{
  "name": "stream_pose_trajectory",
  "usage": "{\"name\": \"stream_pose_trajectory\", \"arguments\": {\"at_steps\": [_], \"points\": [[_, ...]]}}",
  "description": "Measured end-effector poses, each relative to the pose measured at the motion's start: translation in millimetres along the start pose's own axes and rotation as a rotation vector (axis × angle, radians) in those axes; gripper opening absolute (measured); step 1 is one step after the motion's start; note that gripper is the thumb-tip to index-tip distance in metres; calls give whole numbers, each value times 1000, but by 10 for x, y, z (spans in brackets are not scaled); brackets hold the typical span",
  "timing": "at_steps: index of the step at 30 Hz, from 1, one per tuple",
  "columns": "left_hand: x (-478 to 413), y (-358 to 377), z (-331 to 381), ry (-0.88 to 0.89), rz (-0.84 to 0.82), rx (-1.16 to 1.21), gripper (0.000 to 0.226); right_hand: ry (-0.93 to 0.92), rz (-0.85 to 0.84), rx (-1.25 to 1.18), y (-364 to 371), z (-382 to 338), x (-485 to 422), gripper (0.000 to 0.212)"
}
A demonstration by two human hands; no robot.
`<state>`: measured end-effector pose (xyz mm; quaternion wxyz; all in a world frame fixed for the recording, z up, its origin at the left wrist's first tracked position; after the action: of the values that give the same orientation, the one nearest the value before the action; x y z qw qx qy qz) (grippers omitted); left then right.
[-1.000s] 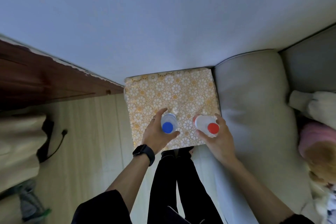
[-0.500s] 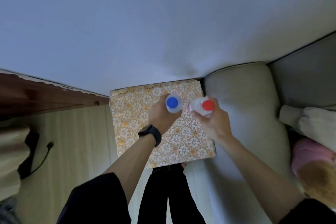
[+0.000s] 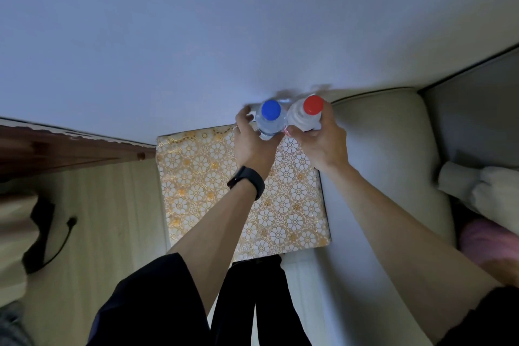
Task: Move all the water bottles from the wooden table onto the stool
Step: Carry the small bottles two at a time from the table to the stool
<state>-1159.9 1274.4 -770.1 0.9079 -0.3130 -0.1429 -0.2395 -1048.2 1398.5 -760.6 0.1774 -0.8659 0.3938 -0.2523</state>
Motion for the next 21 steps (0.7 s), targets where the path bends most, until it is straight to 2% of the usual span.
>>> {"name": "stream_pose_trajectory", "arguments": {"at_steps": [3,8,13,17,21], "points": [[-12,43,-42,20,-20,-31,66,-16,-15,7,8,63,-17,76],[-37,-13,-26,43,-71,-77,67,-35,-39,9,0,89,-62,79],[77,-115,76,48,-104,-101,67,22,-103,-68,-34,173,51,103],[325,-356,109,2,-146,-92,67,179,-79,-68,-110,122,468,98],[752,-750,44,-34,-219,-138,62,162,-153,-42,-79,-182,1199,78]]}}
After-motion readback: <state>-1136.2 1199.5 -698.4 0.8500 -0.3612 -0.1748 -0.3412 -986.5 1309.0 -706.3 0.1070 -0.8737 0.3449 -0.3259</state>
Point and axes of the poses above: each hand's wrist, its own x-axis away from the middle knuckle, its own y-axis out of the palm, z = x × y, the point moved 5 cm from there along -x, towards the middle knuckle, and after that the axes turned 3 degrees about -y, right-handed, at the moved point
